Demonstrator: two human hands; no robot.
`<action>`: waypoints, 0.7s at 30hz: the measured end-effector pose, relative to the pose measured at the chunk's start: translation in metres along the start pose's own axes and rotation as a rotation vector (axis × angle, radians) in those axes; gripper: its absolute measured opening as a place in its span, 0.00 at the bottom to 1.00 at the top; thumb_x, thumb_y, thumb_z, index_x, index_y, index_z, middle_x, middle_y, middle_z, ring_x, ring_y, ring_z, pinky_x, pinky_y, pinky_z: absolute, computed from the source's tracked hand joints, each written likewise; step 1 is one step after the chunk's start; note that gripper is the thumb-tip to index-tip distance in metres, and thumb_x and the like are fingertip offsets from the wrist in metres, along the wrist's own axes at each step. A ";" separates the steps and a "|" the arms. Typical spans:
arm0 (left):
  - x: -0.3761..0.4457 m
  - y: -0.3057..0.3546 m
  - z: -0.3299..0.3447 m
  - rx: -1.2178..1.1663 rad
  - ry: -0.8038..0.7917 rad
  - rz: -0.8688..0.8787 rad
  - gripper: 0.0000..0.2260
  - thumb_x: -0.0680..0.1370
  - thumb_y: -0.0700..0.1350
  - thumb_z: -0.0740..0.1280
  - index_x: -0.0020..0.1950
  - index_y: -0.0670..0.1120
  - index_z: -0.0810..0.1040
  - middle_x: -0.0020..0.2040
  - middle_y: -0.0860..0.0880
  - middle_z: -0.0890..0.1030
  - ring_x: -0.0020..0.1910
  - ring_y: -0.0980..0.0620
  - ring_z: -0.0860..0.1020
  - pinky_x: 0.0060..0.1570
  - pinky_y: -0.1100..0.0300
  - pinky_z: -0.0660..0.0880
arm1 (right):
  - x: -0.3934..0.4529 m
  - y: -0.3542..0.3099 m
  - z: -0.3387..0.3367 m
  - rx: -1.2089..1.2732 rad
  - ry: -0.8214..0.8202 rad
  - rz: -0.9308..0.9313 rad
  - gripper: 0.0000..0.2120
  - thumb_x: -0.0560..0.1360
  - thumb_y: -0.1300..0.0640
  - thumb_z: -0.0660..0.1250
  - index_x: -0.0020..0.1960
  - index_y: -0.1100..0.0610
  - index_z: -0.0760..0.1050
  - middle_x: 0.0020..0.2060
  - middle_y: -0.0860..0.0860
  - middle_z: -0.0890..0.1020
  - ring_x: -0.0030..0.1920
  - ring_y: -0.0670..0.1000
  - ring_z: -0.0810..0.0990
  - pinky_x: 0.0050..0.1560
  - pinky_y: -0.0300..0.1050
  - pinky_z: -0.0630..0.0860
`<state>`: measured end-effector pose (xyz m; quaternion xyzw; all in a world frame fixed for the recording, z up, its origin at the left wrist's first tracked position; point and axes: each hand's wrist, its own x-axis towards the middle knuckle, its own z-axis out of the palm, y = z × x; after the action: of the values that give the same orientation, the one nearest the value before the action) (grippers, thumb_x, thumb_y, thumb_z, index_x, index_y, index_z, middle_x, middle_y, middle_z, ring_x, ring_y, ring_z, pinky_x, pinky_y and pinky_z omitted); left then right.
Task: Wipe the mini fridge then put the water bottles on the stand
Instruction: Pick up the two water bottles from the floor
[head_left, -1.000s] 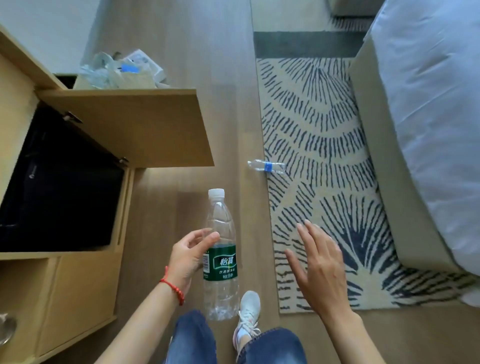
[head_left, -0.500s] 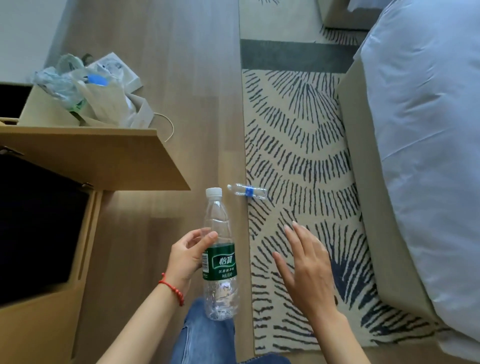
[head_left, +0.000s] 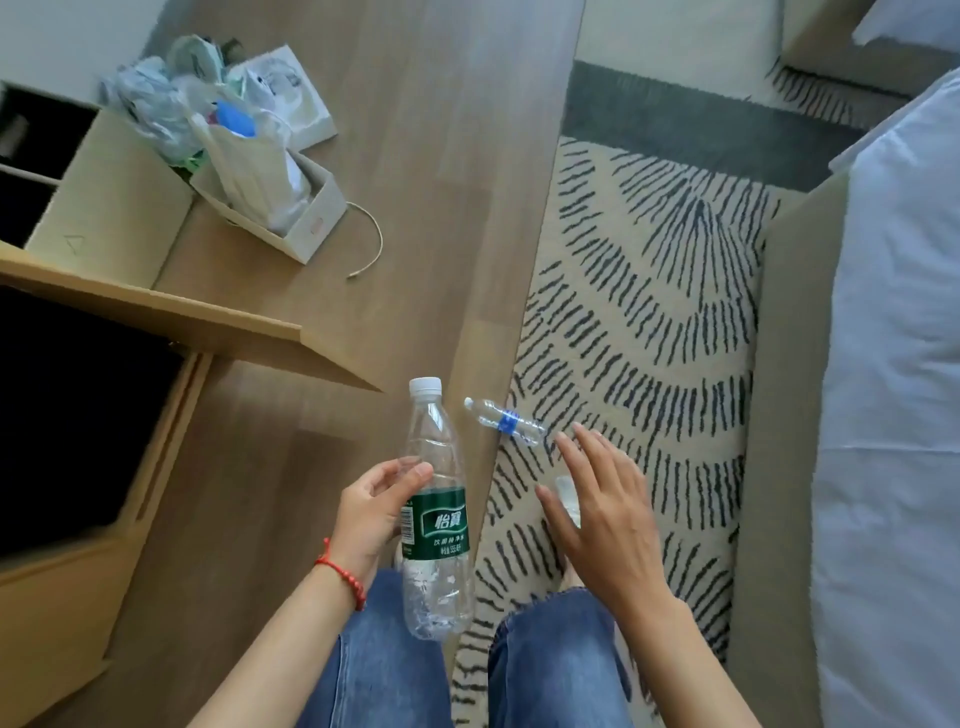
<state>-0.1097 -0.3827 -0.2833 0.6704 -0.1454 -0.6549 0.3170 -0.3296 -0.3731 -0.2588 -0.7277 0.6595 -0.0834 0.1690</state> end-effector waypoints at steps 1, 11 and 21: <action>0.003 0.002 0.008 -0.028 0.020 0.001 0.20 0.62 0.50 0.75 0.50 0.45 0.78 0.51 0.42 0.81 0.46 0.49 0.80 0.41 0.59 0.75 | 0.013 0.009 -0.002 -0.001 -0.025 -0.021 0.24 0.77 0.45 0.54 0.66 0.58 0.67 0.64 0.57 0.74 0.65 0.53 0.67 0.66 0.49 0.62; 0.030 -0.024 0.092 -0.302 0.380 0.012 0.15 0.62 0.49 0.74 0.46 0.47 0.78 0.46 0.47 0.81 0.45 0.50 0.78 0.44 0.59 0.72 | 0.133 0.100 -0.012 -0.057 -0.239 -0.423 0.24 0.76 0.44 0.57 0.66 0.56 0.69 0.63 0.56 0.75 0.65 0.52 0.67 0.64 0.46 0.60; 0.082 -0.092 0.127 -0.400 0.505 -0.053 0.26 0.59 0.53 0.75 0.54 0.45 0.78 0.49 0.50 0.81 0.49 0.51 0.79 0.42 0.62 0.71 | 0.159 0.133 0.075 -0.057 -0.410 -0.554 0.24 0.75 0.43 0.55 0.68 0.53 0.65 0.65 0.54 0.74 0.65 0.53 0.68 0.66 0.46 0.62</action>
<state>-0.2446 -0.3928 -0.3964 0.7399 0.0870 -0.4914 0.4511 -0.4092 -0.5300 -0.3918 -0.8851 0.3915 0.0402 0.2483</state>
